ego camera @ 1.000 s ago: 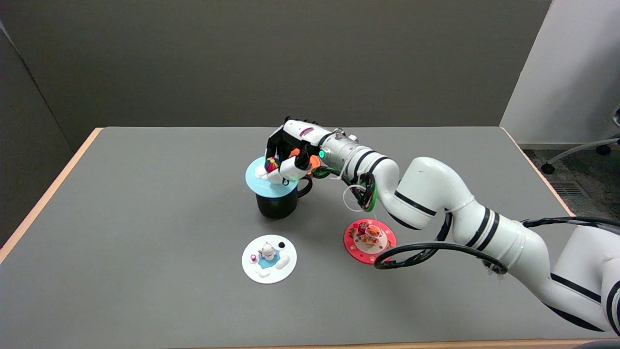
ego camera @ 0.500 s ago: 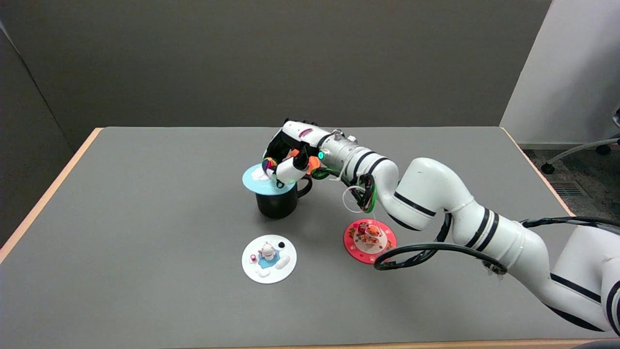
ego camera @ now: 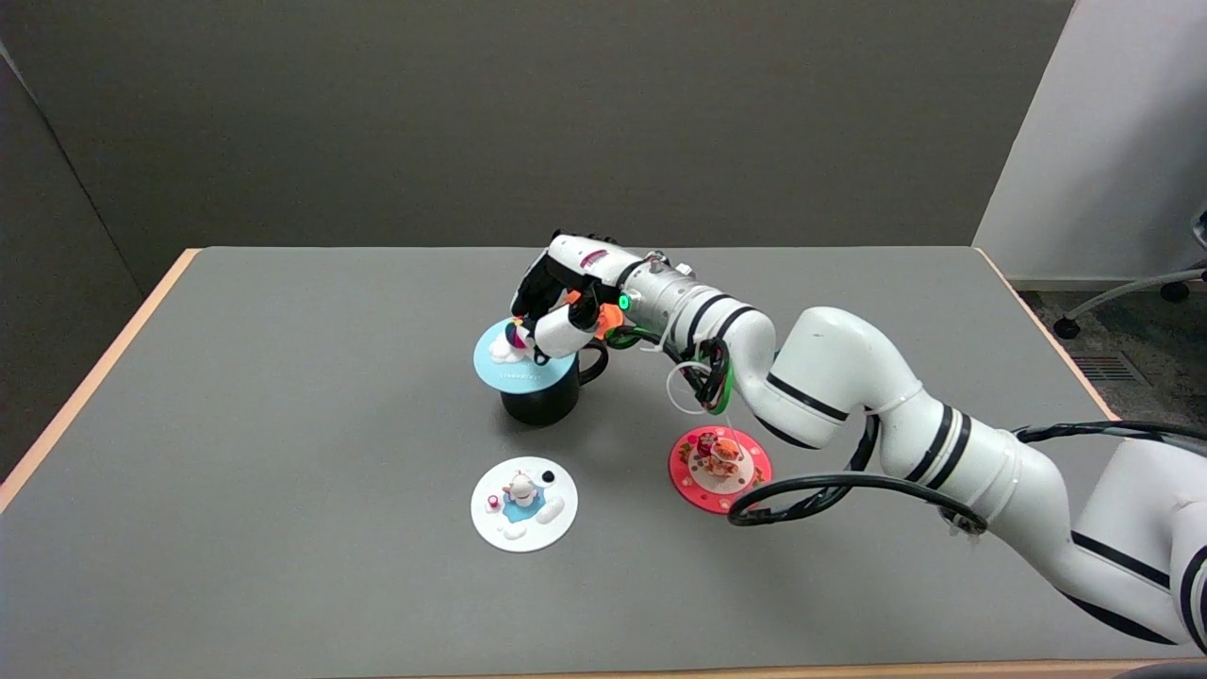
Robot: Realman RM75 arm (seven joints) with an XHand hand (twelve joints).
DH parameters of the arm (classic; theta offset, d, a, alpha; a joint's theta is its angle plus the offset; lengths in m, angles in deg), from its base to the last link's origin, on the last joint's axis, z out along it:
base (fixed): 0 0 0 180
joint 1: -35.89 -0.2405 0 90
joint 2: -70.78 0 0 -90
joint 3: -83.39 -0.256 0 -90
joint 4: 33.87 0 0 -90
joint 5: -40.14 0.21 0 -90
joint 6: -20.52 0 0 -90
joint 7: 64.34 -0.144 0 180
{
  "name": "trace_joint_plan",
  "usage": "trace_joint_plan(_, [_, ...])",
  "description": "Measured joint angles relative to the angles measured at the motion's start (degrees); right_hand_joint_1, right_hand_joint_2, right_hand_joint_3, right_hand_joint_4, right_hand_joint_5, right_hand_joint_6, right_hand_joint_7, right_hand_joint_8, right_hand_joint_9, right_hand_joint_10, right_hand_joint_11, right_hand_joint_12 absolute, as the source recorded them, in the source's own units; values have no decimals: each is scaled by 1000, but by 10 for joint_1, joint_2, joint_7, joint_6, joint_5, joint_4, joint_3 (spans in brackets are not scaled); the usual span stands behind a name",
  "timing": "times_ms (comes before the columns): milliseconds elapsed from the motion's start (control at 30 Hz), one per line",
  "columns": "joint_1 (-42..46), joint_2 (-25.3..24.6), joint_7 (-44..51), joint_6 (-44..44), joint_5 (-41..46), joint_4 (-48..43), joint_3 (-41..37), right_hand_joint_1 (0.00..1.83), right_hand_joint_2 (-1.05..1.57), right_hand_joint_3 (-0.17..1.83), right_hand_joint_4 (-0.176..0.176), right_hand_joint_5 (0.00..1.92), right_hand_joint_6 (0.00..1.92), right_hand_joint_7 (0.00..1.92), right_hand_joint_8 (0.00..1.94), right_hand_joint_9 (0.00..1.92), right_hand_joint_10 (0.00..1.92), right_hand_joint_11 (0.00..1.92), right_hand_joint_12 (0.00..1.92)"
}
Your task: Place the cup lid with blue sky onto the cup.
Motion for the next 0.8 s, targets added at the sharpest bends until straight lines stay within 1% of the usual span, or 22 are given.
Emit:
trace_joint_plan(33, [0, 0, 0, 0, 0, 0, 0, 926, 784, 813, -145, 827, 308, 877, 333, 511, 799, 398, 207])
trace_joint_plan(67, [0, 0, 0, 0, 0, 0, 0, 860, 748, 923, -149, 796, 283, 850, 297, 506, 736, 376, 237])
trace_joint_plan(133, [0, 0, 0, 0, 0, 1, 0, 857, 727, 948, -165, 780, 269, 825, 236, 536, 582, 363, 245])
trace_joint_plan(167, [0, 0, 0, 0, 0, 1, -1, 912, 728, 890, -162, 773, 260, 814, 229, 562, 495, 367, 217])
trace_joint_plan(200, [0, 1, 0, 0, 0, 2, -1, 919, 711, 899, -162, 763, 253, 796, 224, 577, 418, 357, 212])
trace_joint_plan(300, [1, 1, 1, 0, 0, 3, -2, 886, 611, 1000, -153, 730, 239, 724, 206, 594, 253, 318, 222])
trace_joint_plan(367, [1, 2, 3, 0, 0, 5, -2, 807, 586, 1059, -147, 707, 238, 697, 195, 583, 249, 288, 264])
trace_joint_plan(433, [1, 2, 5, -1, 0, 6, -3, 856, 528, 1045, -140, 685, 216, 670, 191, 584, 223, 300, 232])
trace_joint_plan(533, [1, 3, 8, -2, -1, 9, -3, 827, 475, 1048, -130, 637, 211, 632, 186, 565, 222, 284, 242])
trace_joint_plan(567, [1, 3, 9, -2, -1, 10, -4, 776, 468, 1043, -128, 611, 218, 624, 188, 554, 237, 265, 269])
trace_joint_plan(600, [1, 3, 10, -2, -2, 12, -4, 824, 435, 1032, -128, 612, 203, 623, 184, 564, 219, 279, 236])
trace_joint_plan(700, [2, 4, 14, -2, -3, 16, -4, 803, 407, 1009, -128, 596, 201, 623, 185, 557, 219, 270, 237])
trace_joint_plan(800, [2, 5, 22, -2, -5, 21, -4, 795, 411, 1003, -137, 609, 204, 641, 188, 558, 217, 269, 235])
